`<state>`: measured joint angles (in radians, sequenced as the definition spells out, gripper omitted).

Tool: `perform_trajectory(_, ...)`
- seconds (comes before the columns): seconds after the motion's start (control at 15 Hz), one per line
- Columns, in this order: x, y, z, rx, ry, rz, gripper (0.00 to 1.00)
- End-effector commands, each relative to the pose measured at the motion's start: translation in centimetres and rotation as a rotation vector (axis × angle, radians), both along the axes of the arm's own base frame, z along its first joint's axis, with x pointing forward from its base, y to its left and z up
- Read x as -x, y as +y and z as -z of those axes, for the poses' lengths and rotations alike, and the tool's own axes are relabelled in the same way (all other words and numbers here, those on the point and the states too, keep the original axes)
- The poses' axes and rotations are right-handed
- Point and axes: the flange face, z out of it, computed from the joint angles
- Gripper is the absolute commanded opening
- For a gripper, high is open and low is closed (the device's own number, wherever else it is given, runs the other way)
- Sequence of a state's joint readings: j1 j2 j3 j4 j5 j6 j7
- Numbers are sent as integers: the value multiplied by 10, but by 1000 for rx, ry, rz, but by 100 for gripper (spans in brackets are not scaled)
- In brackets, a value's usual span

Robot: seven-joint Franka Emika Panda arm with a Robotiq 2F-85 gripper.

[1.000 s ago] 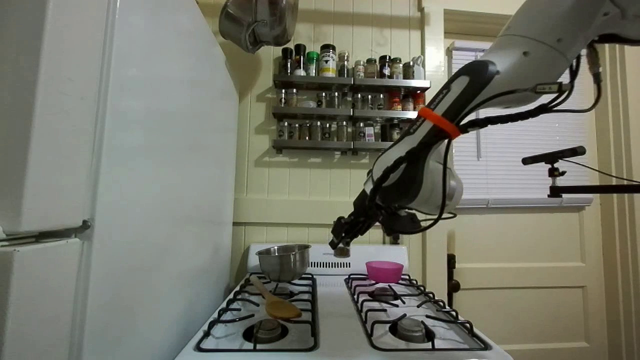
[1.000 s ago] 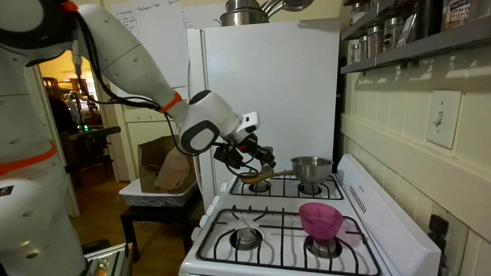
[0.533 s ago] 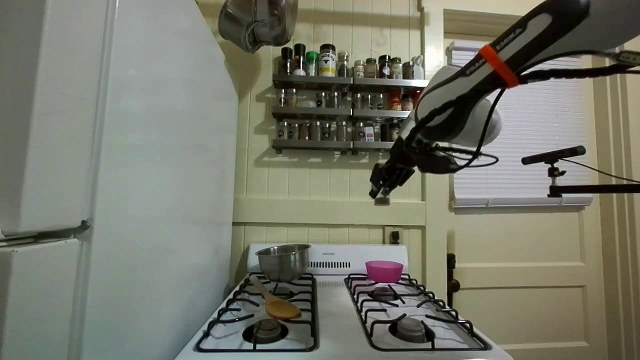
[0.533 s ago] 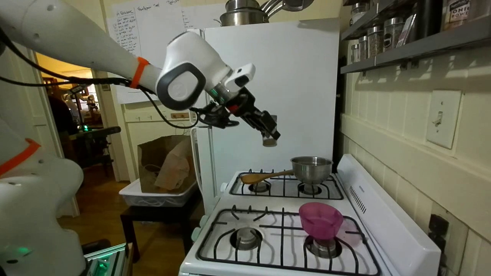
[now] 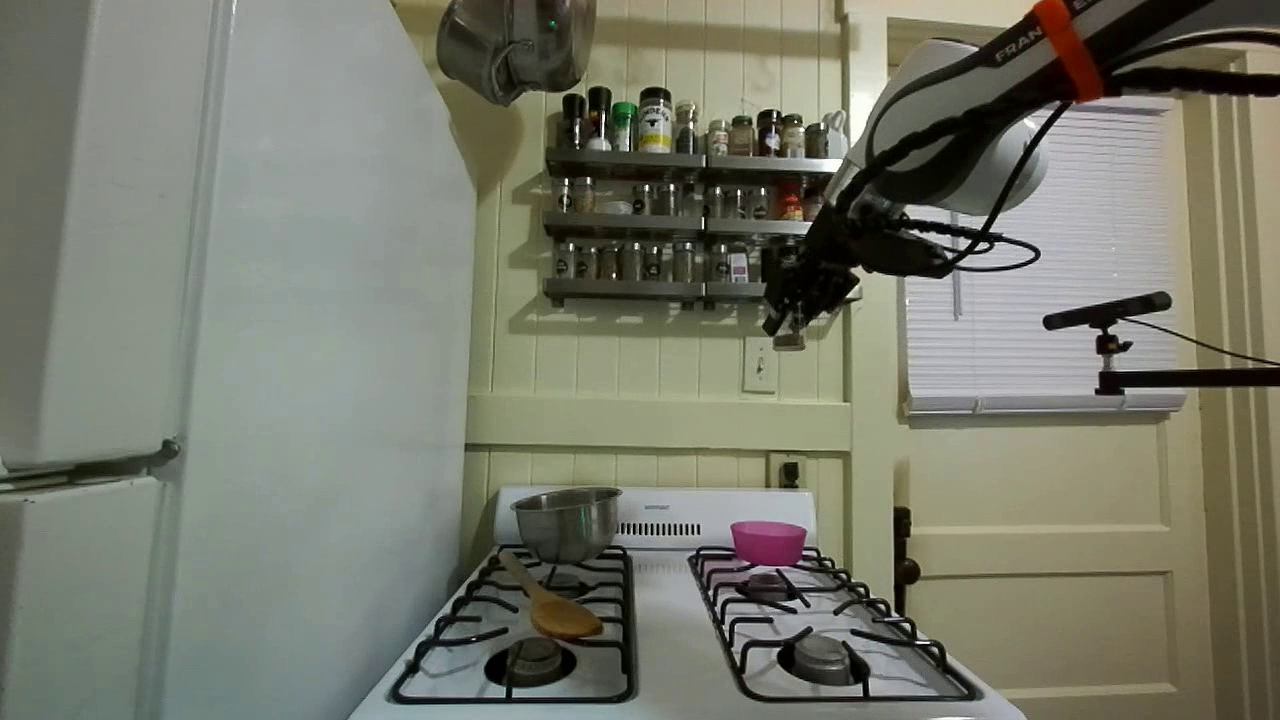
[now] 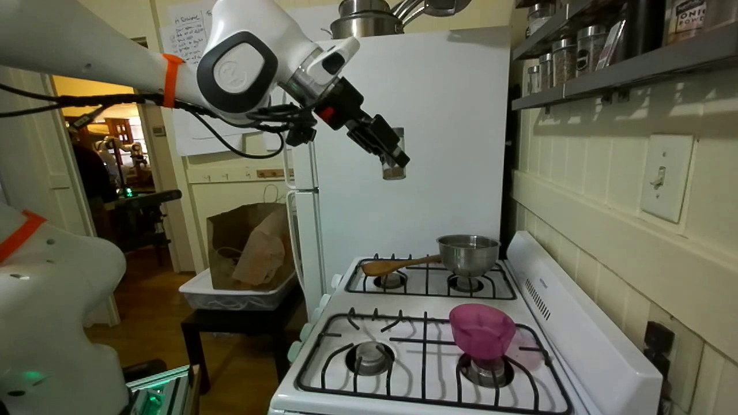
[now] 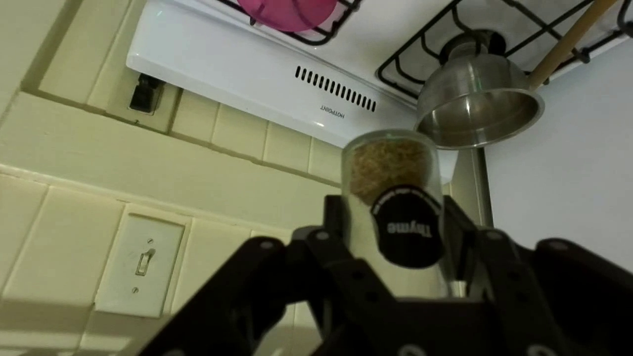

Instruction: Pick up the glass jar from the stovetop and put it on the bottom shelf.

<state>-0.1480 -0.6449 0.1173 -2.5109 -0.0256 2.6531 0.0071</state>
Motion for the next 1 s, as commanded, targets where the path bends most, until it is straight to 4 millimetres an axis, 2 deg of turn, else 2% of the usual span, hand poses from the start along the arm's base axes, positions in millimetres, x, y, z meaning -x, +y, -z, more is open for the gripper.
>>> perform_trajectory(0.0, -3, -1, 3, -2, 9, -1, 48)
perform_trajectory(0.07, -9, -4, 4, -3, -1, 27, 23)
perform_trajectory(0.2, -21, -28, -4, -14, -26, 109, 23)
perform_trajectory(0.6, -39, -130, -59, -3, -125, 379, 23)
perform_trajectory(0.93, -69, -180, -97, 40, -178, 488, 23)
